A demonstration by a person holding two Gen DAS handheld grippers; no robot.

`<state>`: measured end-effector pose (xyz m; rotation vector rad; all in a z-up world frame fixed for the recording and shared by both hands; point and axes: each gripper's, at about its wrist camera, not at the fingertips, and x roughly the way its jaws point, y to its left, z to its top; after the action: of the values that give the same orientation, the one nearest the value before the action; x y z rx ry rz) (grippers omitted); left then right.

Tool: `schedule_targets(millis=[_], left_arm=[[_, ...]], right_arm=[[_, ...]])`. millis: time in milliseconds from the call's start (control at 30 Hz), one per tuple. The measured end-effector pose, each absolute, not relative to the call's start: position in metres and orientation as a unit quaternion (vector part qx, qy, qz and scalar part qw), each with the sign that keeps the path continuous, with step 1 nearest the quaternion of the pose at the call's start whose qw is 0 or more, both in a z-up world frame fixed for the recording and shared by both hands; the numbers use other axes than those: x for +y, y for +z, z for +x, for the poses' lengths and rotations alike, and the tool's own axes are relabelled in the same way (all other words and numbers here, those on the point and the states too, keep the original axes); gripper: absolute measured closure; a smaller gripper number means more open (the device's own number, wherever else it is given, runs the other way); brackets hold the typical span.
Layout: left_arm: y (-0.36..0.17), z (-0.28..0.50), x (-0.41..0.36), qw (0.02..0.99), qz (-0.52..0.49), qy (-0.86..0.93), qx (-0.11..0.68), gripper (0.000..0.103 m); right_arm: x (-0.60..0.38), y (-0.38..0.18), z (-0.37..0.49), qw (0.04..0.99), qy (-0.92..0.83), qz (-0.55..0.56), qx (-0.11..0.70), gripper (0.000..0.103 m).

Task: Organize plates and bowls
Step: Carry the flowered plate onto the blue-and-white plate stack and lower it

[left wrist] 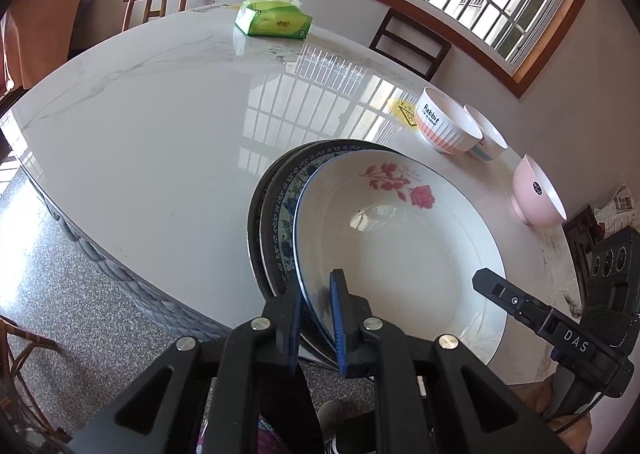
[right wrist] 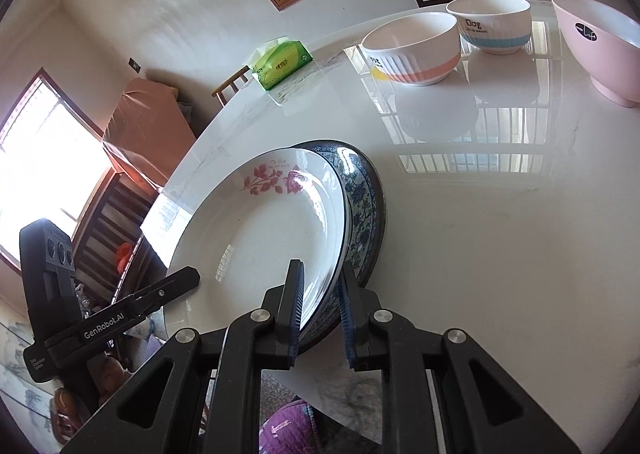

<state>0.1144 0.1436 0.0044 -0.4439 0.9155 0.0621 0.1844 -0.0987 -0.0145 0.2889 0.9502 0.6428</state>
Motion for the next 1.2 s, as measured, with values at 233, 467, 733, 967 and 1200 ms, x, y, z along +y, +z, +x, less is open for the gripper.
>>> schedule_targets(millis=[233, 467, 733, 967, 1200], left_arm=[[0.006, 0.116, 0.147, 0.881, -0.197, 0.035, 0.428, 0.090], [0.004, 0.118, 0.147, 0.884, -0.191, 0.027, 0.425, 0.086], [0.004, 0.123, 0.151, 0.883, -0.187, 0.010, 0.430, 0.084], [0.011, 0.120, 0.148, 0.900, -0.146, 0.038, 0.408, 0.074], [0.019, 0.115, 0.146, 0.910, -0.131, 0.049, 0.391, 0.068]], right_arm=[[-0.090, -0.018, 0.187, 0.829, 0.302, 0.131, 0.451, 0.085], [-0.089, -0.019, 0.189, 0.834, 0.294, 0.138, 0.446, 0.085], [-0.085, -0.018, 0.189, 0.850, 0.282, 0.122, 0.427, 0.085], [-0.087, -0.019, 0.190, 0.858, 0.284, 0.120, 0.410, 0.085], [-0.085, -0.009, 0.183, 0.887, 0.266, 0.075, 0.370, 0.077]])
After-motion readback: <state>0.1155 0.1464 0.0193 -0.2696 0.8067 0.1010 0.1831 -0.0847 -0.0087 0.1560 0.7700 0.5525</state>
